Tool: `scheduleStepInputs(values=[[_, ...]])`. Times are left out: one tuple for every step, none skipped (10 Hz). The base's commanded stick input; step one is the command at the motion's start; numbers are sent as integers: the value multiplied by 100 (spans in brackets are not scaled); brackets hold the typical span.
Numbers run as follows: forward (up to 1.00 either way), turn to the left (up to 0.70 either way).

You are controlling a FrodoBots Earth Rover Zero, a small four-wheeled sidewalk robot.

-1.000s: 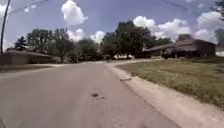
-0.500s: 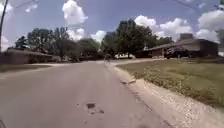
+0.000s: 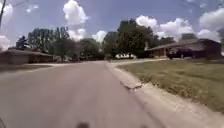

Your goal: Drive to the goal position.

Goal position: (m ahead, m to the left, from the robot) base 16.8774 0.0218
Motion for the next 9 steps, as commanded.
scheduleStepInputs(values=[[85,18],[85,1],[85,0],[85,0],[85,0],[85,0],[85,0],[85,0],[85,0]])
